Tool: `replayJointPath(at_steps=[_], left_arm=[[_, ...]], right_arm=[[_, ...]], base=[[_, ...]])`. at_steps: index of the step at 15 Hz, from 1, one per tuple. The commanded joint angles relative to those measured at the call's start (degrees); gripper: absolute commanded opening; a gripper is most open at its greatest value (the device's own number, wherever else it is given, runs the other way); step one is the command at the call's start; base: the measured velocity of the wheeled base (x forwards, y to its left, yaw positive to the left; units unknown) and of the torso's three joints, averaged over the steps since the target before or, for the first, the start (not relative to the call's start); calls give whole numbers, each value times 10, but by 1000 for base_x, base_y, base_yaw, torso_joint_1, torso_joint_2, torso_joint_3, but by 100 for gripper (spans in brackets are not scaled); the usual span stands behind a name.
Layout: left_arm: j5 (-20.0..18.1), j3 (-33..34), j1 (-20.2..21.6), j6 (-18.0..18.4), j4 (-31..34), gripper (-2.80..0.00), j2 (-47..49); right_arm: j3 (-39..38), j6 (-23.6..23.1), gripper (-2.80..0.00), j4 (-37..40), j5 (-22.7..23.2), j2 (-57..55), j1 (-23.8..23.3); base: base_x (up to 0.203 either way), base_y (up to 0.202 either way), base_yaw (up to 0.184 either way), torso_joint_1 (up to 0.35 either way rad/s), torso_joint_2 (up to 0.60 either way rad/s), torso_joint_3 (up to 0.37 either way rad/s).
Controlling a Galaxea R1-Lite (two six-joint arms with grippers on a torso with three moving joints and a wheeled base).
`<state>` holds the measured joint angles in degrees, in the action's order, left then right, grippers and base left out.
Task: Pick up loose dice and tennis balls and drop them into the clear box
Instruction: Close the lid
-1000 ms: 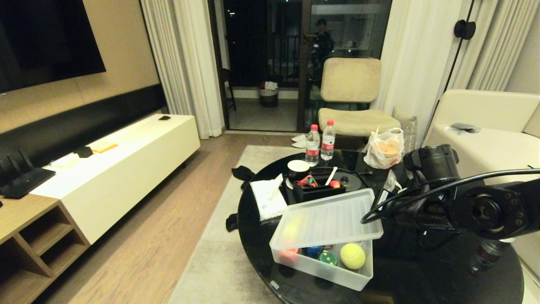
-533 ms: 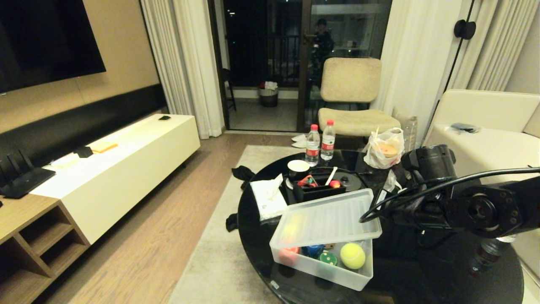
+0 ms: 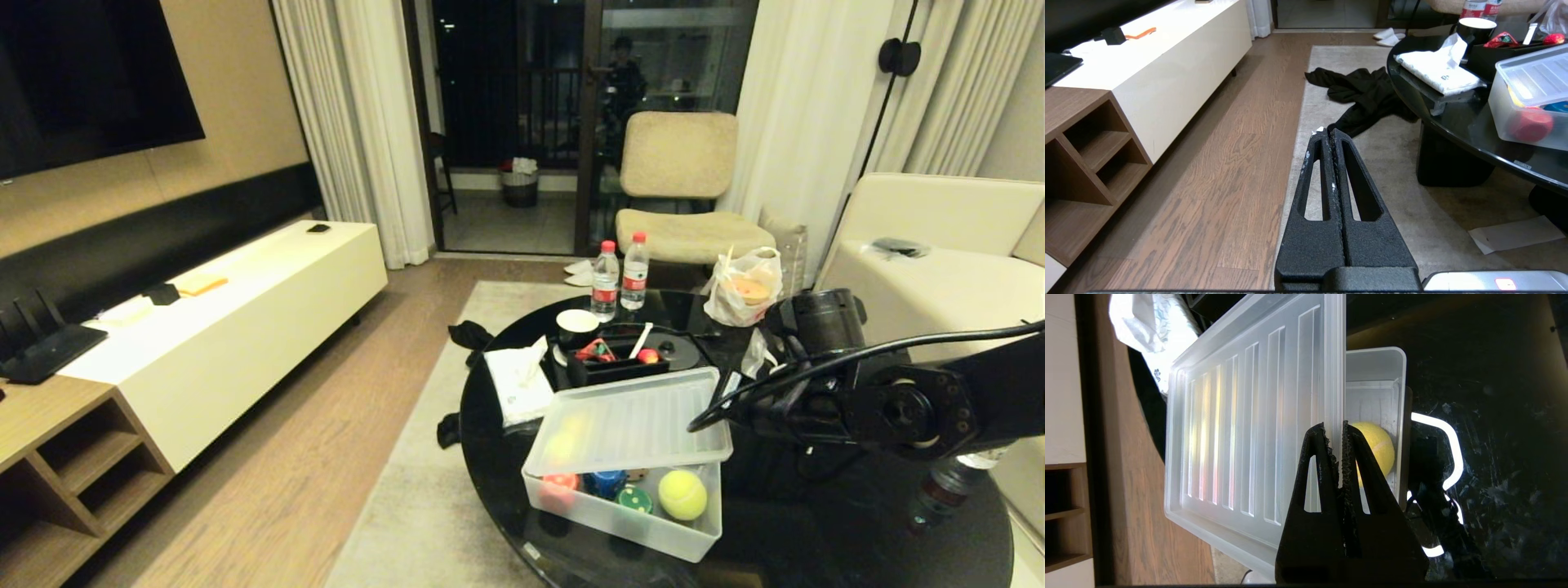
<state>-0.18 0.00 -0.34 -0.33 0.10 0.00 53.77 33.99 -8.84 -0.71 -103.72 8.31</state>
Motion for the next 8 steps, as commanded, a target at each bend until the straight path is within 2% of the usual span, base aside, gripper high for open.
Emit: replayJointPath(at_steps=[1,5,8], left_arm=[[0,0,0,0,0,-280,0],[0,0,0,0,0,-280,0],[0,0,0,0,0,-280,0]], right_arm=[[-5,0,-280,0,1,-5,1],[-35,0,-280,-5,2,-4,1],[-71,-1,-280,-60,1,-11,2]], base=[[0,0,0,0,0,0],[0,0,0,0,0,0],[0,0,0,0,0,0]])
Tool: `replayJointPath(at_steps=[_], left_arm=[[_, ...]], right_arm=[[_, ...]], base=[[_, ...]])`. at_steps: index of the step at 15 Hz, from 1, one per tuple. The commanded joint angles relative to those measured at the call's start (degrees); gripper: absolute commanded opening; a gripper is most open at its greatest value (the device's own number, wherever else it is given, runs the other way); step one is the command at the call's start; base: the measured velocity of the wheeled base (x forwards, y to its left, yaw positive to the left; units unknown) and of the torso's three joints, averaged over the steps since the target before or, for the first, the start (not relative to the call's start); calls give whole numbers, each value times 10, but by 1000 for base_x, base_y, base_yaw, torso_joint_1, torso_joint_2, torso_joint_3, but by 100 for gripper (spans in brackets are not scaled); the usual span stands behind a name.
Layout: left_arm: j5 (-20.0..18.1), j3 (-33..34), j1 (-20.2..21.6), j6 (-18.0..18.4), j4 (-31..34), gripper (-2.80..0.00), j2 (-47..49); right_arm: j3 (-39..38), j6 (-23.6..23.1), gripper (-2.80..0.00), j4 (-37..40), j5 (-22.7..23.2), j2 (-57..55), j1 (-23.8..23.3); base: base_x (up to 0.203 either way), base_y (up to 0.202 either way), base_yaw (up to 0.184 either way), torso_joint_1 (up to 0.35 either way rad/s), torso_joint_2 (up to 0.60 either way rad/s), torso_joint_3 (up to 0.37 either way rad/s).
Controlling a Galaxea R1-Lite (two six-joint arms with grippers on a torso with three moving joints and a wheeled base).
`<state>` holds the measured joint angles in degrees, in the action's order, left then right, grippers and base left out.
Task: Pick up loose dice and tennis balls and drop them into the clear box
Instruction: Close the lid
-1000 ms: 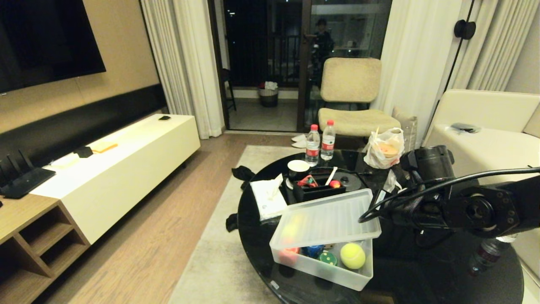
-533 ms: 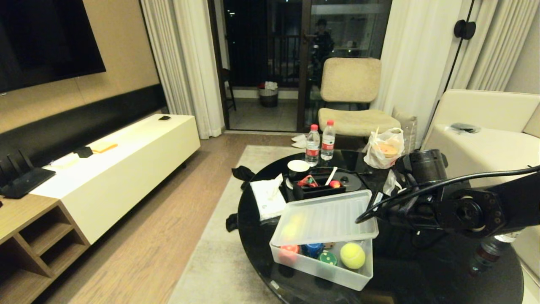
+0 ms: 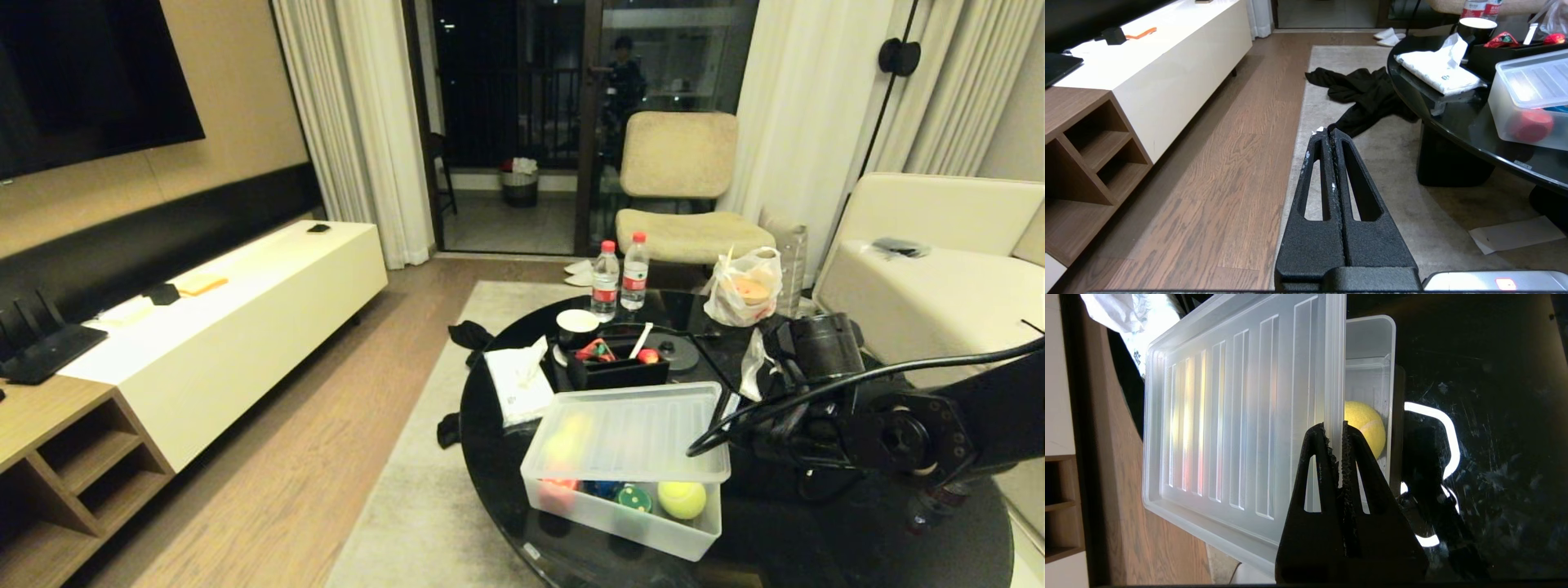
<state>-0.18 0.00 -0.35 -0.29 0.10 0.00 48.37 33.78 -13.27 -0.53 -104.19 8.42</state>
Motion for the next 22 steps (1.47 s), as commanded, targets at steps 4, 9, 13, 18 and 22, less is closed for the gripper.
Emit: replayJointPath(at_steps=[4,9,13,18,22], left_arm=[[0,0,0,-1,0,-280,0],[0,0,0,-1,0,-280,0],[0,0,0,-1,0,-280,0],[0,0,0,-1,0,-280,0],[0,0,0,-1,0,-280,0]], right_arm=[[-44,1,-280,-43,-2,-18,1],[-67,1,-280,-45,0,-19,3],[-90,1,-280,-91,-3,-45,4],[-114,-4,-280,-132,-13,-67,4],[-115,-5,-280,-133,-14,-80,4]], base=[[0,0,0,0,0,0],[0,0,0,0,0,0],[0,0,0,0,0,0],[0,0,0,0,0,0],[0,0,0,0,0,0]])
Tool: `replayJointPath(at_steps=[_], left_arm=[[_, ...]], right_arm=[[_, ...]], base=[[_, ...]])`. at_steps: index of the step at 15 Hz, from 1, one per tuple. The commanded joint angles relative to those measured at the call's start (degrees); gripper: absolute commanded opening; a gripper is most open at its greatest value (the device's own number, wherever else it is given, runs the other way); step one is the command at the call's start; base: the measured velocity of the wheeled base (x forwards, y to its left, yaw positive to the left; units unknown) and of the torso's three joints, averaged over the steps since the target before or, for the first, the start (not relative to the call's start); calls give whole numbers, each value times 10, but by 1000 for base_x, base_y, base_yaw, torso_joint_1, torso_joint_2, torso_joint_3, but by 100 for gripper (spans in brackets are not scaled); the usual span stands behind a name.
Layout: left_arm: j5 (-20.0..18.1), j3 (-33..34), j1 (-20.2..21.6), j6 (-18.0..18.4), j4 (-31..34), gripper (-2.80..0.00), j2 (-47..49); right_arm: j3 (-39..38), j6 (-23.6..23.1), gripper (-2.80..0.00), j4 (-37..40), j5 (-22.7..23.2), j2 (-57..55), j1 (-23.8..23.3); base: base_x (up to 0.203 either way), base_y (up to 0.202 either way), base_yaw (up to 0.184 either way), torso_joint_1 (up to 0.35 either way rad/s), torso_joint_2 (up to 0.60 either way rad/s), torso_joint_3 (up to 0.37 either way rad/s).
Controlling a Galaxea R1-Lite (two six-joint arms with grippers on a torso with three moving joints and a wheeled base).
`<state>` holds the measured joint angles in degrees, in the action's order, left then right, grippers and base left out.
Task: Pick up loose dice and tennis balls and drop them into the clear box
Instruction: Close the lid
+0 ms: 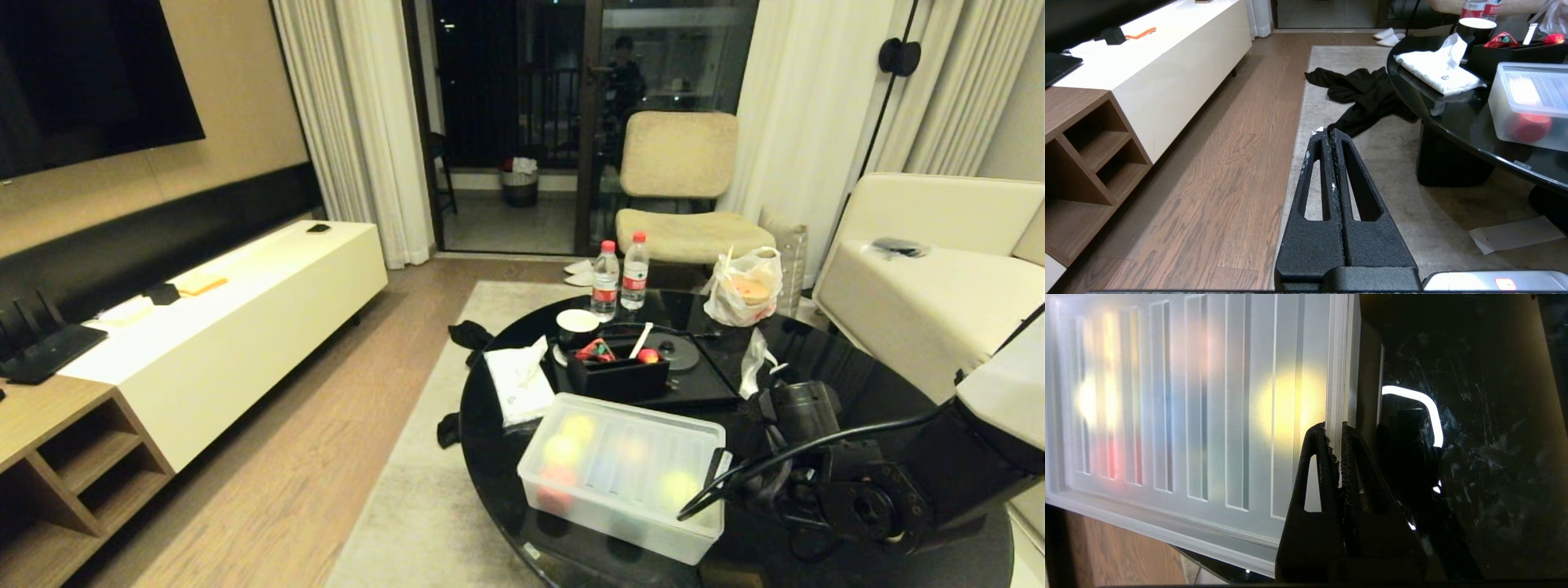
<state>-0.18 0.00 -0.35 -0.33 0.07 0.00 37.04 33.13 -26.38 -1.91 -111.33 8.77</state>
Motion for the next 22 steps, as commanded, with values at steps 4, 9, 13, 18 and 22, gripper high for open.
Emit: replayJointPath(at_steps=[4,9,13,18,22], left_arm=[[0,0,0,0,0,-280,0],[0,0,0,0,0,-280,0],[0,0,0,0,0,-280,0],[0,0,0,0,0,-280,0],[0,0,0,0,0,-280,0]], right_arm=[[-1,-5,-280,-2,1,-21,0],[2,-6,-280,-2,1,-22,0],[1,-35,-280,-1,1,-21,-1],[1,-36,-280,4,1,-21,-2],[2,-37,-280,6,1,-22,-4]], base=[[0,0,0,0,0,0],[0,0,0,0,0,0],[0,0,0,0,0,0],[0,0,0,0,0,0],[0,0,0,0,0,0]])
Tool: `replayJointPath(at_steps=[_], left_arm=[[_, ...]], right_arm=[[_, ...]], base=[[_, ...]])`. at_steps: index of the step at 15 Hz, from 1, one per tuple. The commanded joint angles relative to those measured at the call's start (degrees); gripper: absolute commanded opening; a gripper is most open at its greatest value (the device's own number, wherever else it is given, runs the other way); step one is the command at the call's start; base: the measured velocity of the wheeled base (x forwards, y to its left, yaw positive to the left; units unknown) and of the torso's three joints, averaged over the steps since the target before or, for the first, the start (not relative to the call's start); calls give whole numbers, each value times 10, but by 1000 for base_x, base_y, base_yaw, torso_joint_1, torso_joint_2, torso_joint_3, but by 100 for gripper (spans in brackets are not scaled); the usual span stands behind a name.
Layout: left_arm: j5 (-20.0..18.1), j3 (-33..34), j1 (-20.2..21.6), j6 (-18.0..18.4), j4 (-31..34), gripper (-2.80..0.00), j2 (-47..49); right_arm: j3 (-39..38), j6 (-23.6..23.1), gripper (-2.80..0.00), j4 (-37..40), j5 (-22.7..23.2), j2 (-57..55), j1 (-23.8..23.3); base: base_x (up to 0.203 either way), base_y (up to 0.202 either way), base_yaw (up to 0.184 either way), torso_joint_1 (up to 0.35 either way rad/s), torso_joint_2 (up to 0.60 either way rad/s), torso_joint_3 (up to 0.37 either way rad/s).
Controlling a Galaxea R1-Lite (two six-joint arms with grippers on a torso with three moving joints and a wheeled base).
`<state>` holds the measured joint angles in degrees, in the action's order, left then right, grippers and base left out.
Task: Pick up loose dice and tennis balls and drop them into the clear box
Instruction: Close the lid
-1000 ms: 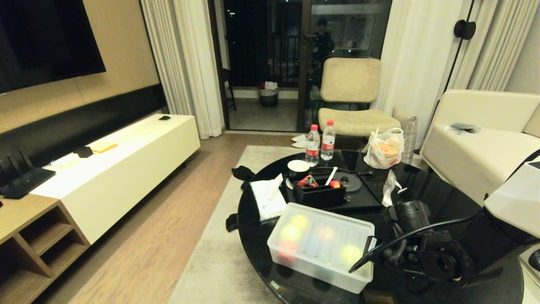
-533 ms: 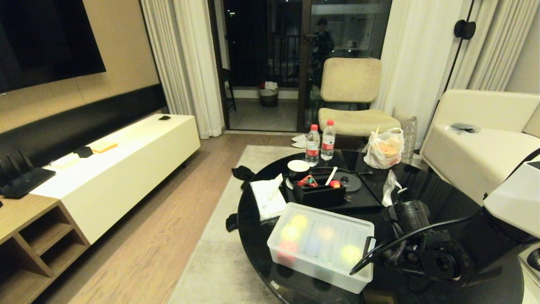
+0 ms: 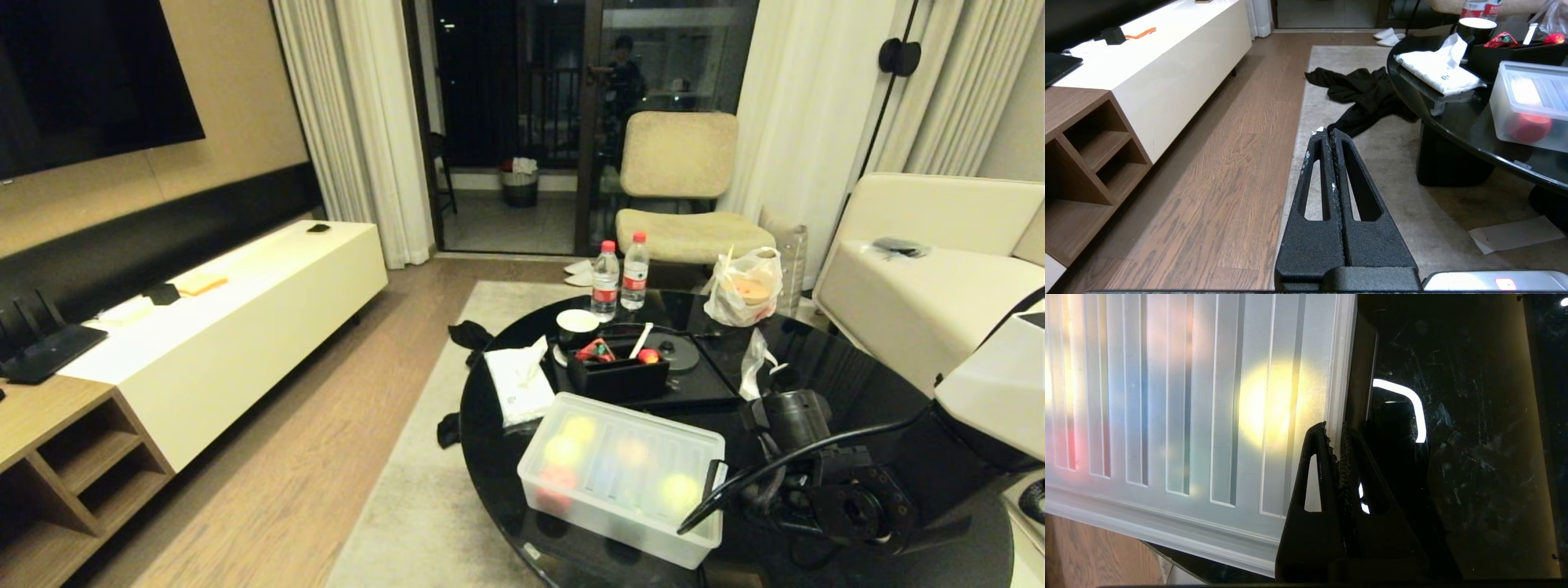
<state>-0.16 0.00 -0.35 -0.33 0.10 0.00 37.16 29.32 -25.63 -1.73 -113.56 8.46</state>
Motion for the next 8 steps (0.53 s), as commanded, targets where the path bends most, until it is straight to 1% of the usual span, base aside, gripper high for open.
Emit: replayJointPath(at_steps=[1,3,8], left_arm=[[0,0,0,0,0,-280,0],[0,0,0,0,0,-280,0],[0,0,0,0,0,-280,0]], right_arm=[[0,-4,-280,0,0,2,-3],[-2,-12,-280,2,0,11,-7],[7,-16,-280,43,0,37,-9]], base=[[0,0,0,0,0,0],[0,0,0,0,0,0],[0,0,0,0,0,0]])
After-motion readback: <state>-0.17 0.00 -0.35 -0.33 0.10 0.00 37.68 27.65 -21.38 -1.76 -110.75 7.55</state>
